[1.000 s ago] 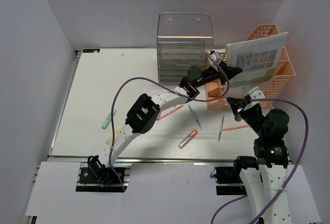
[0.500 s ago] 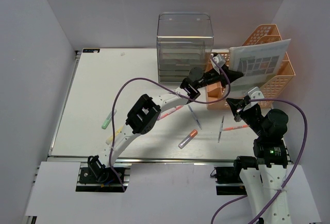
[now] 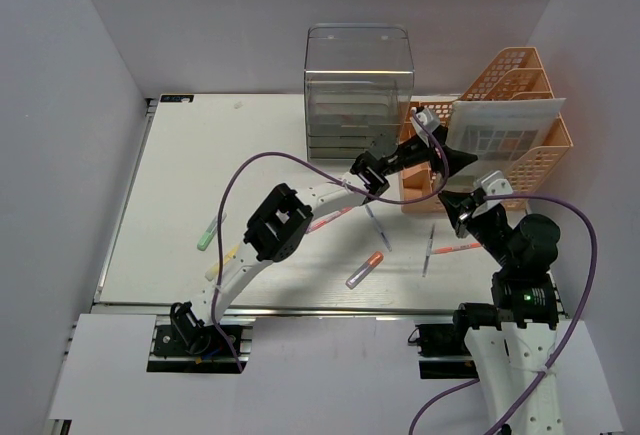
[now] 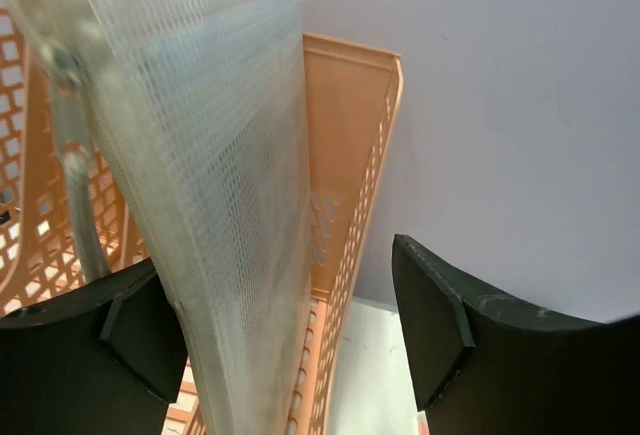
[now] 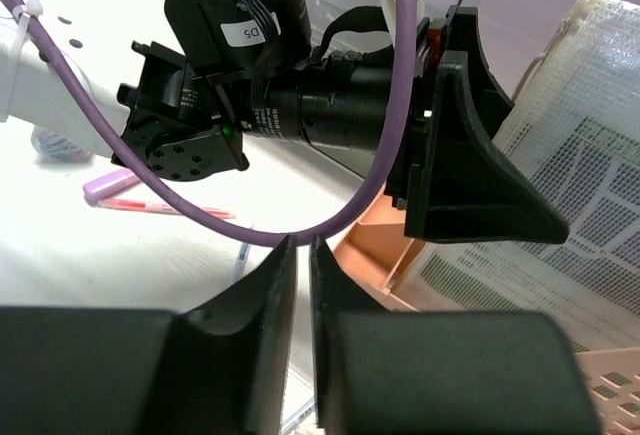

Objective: Organize the desk

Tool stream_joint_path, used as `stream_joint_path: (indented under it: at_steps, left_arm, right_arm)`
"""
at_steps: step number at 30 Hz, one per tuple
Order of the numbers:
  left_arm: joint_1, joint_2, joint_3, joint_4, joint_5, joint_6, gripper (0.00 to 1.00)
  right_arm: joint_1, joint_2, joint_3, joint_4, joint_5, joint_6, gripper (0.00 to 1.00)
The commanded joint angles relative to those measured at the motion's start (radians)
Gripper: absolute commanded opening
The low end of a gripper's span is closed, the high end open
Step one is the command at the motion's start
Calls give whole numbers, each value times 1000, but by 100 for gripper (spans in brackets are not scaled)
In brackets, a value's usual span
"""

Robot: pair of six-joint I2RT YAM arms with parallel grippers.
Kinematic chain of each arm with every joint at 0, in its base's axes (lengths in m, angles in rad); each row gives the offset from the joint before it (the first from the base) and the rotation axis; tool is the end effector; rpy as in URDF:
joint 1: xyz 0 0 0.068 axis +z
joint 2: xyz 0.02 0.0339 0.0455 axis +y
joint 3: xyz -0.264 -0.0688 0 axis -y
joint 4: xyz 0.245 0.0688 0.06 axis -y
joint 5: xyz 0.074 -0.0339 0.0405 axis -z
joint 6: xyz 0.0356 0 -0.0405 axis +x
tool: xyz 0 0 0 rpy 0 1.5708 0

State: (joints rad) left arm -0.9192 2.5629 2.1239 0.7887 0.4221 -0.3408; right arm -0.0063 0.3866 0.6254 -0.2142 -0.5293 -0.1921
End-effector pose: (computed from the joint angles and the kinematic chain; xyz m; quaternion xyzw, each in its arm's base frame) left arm 0.3452 -0.4766 0.2445 0.3244 0.4884 -0.5690 0.5766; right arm 0.1041 0.0173 0.3319 -0.2489 0.6538 0.1134 0.7055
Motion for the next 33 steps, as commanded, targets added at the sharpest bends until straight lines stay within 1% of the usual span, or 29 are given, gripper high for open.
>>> stream_joint_path:
  at_steps: [1,4,5,7,8,9,10,11,13,14,15,16,17,18,19,20,21,22,23,24,25,26,27,28,29,30,31,32,33]
  left_arm:
    - [-12,-148,-4,1,-58,-3,84]
    - [-12,-226,-62,-11,-106,-1,85]
    - [-12,-253,-115,-20,-117,5,85]
    - [-12,-355,-191,-42,-164,14,85]
    - [-12,-392,-281,-45,-184,17,85]
    - [-12,-470,-324,-51,-227,16,85]
    - [-12,-512,-372,-52,-250,16,85]
    - [-12,-545,-453,-63,-275,14,85]
    - [-12,-659,-514,-132,-354,8,84]
    - [-12,-696,-575,-159,-373,8,81]
    - [-12,-772,-603,-240,-402,2,79]
    - [-12,-812,-626,-285,-474,-15,74]
    - [-12,-854,-651,-342,-489,-35,64]
    - [-3,-898,-712,-433,-500,-55,54]
    - [8,-1000,-755,-468,-511,-94,31]
    - [8,-1061,-804,-524,-523,-107,25]
    - [8,-1119,-906,-551,-537,-110,19]
    - [8,-1239,-953,-584,-572,-124,12]
    - [8,-1300,-996,-677,-592,-139,1]
    - [8,-1360,-1060,-737,-615,-153,0]
    - [8,-1418,-1088,-782,-644,-187,0]
    - [8,-1534,-1117,-915,-689,-204,0]
    - [8,-1593,-1166,-969,-710,-220,14]
    - [8,-1704,-1189,-1015,-732,-259,28]
    - [8,-1760,-1211,-1093,-764,-276,39]
    - [8,-1811,-1229,-1130,-779,-291,52]
    - [8,-1858,-1258,-1169,-796,-331,59]
    - [8,-1942,-1271,-1242,-819,-348,66]
    - [8,-1977,-1279,-1279,-832,-377,75]
  right_arm:
    - [-1,-28,28,10,-15,-9,20]
    - [0,-40,56,-13,-18,-20,39]
    - [0,-43,68,-34,-26,-29,46]
    - [0,-63,77,-54,-47,-35,55]
    - [0,-72,85,-66,-54,-36,56]
    - [0,-92,85,-71,-60,-36,56]
    - [0,-100,86,-71,-70,-36,58]
    - [0,-106,89,-73,-72,-32,58]
    - [0,-109,106,-85,-77,-18,58]
    - [0,-104,114,-93,-77,-14,58]
    - [0,-92,129,-112,-75,-7,58]
    - [0,-81,137,-125,-72,-3,58]
    - [0,-74,142,-132,-72,0,57]
    - [-1,-55,146,-146,-75,5,53]
    - [0,-45,148,-155,-92,6,40]
    - [0,-23,149,-162,-107,6,33]
    - [0,-9,149,-169,-163,16,27]
    - [0,10,151,-174,-190,19,17]
    - [0,59,151,-177,-214,32,15]
    - [2,87,151,-175,-262,49,14]
    - [3,119,151,-165,-280,81,14]
    - [2,177,151,-154,-294,103,15]
    - [5,205,152,-146,-323,117,18]
    - [5,236,158,-130,-334,132,26]
    - [5,285,161,-117,-339,143,29]
    - [3,307,165,-105,-333,151,32]
    - [5,326,168,-91,-331,163,40]
    - [32,363,174,-61,-330,183,43]
    - [40,379,177,-50,-324,212,48]
